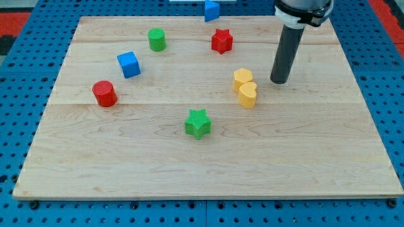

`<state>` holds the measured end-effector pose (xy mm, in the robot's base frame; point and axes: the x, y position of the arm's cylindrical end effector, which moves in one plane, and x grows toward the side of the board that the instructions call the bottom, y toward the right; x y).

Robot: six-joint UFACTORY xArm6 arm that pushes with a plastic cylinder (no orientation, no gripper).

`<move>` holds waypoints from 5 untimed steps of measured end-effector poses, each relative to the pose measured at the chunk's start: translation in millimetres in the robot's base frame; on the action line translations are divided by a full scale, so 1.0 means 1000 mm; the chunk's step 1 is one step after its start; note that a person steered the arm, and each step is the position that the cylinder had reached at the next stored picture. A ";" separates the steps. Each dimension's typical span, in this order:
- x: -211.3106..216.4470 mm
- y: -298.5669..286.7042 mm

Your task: Keep hexagon on top left to yellow heart

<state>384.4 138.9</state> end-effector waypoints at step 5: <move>-0.064 0.014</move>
